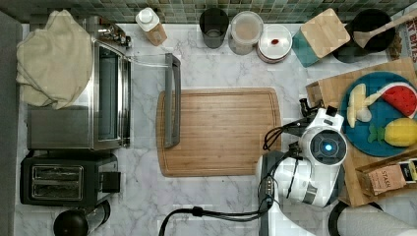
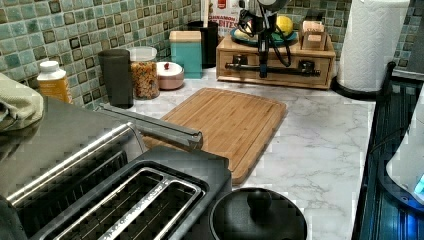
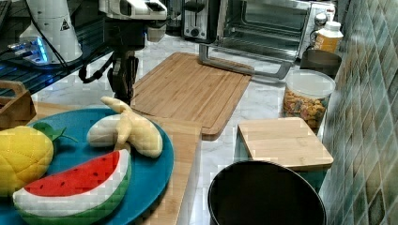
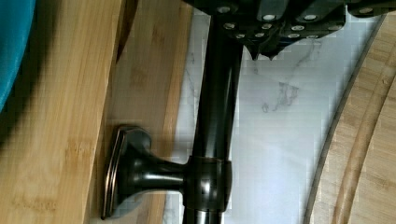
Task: Close the drawer.
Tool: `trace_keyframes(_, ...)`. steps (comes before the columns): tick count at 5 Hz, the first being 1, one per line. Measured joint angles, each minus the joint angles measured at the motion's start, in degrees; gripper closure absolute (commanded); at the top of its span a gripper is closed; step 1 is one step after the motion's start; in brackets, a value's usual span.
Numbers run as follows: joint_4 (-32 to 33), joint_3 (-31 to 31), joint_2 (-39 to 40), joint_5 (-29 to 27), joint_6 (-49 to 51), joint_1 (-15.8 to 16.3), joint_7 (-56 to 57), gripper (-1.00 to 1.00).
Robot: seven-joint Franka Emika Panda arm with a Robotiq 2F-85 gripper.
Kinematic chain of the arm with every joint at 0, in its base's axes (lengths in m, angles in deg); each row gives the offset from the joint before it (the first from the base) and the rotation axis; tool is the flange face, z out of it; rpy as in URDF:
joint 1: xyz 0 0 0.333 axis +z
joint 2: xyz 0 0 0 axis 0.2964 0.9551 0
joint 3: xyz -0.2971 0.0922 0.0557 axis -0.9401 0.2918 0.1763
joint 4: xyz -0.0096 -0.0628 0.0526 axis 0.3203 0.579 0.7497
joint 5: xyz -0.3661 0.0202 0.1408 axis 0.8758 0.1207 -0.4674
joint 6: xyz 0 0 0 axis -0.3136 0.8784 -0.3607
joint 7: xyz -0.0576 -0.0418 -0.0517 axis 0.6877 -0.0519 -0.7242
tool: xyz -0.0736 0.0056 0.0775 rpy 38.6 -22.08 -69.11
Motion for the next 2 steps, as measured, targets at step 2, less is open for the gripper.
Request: trace_keyframes(2,-0.1,-0.4,0.1,0.1,0.1,0.5,0.0,1.0)
